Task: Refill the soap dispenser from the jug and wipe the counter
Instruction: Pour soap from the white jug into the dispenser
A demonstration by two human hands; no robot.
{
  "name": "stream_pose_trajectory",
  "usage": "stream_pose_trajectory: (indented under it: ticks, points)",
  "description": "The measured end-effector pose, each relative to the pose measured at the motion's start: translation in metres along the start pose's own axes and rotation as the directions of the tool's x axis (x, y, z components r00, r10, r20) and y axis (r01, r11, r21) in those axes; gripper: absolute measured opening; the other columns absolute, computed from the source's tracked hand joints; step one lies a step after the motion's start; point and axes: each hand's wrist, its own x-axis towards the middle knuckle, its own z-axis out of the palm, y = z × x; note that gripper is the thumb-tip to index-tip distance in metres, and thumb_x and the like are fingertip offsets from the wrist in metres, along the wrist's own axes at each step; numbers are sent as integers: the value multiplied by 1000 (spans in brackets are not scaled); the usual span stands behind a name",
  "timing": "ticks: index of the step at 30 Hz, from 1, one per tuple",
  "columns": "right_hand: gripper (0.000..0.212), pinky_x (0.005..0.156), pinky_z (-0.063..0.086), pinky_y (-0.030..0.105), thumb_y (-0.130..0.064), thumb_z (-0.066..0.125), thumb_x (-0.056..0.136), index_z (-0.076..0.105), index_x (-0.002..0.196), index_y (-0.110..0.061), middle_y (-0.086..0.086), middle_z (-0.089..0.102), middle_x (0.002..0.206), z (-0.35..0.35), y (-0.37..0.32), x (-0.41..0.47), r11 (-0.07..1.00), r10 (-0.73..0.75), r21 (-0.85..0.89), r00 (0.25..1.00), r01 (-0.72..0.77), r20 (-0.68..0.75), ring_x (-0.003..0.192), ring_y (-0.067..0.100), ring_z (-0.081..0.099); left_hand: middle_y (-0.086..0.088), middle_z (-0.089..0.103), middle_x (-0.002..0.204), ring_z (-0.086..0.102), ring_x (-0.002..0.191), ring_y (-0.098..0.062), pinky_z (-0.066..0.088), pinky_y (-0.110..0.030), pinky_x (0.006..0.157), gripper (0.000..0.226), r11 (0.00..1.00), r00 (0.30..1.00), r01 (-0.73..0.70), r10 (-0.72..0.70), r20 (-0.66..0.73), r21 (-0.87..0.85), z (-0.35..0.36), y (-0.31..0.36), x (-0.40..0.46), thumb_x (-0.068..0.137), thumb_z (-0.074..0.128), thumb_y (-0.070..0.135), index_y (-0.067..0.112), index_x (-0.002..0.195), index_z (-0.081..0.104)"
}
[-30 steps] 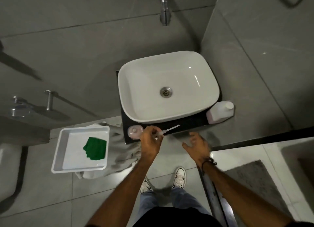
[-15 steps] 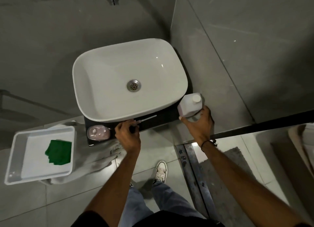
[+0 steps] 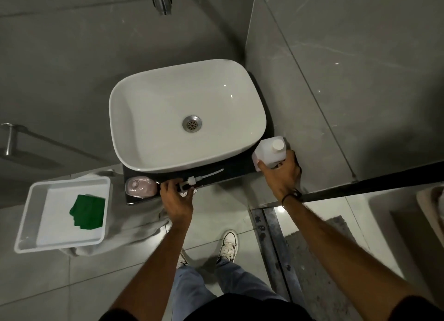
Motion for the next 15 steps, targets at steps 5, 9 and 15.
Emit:
stream_pose_trajectory:
  ticks: [5, 9, 15]
  points:
    - [81, 100, 54, 49, -35, 94, 65, 53, 132, -15, 5, 62, 132, -7, 8, -5, 1000, -8, 10, 1000, 8, 30, 120, 26, 59, -21, 63, 112, 65, 99, -38, 50, -37, 86, 35, 1000, 1000, 5, -6, 25, 24, 4, -2, 8, 75, 88, 4, 0, 106, 71]
    - [79, 96, 47, 28, -40, 93, 66, 51, 131, -21, -1, 60, 129, -13, 16, -18, 999, -40, 9, 997, 39, 72, 118, 16, 53, -20, 63, 116, 62, 105, -37, 47, -37, 90, 40, 999, 999, 25, -26, 35, 48, 7, 2, 8, 75, 89, 7, 2, 110, 69]
    - [72, 81, 54, 12, -51, 89, 61, 55, 120, -28, -17, 61, 110, -18, 22, -34, 999, -48, -15, 988, 50, 148, 101, -1, 61, -24, 60, 120, 60, 110, -41, 44, -38, 93, 49, 999, 999, 20, -21, 25, 46, 3, 2, 1, 72, 91, 5, -2, 114, 66]
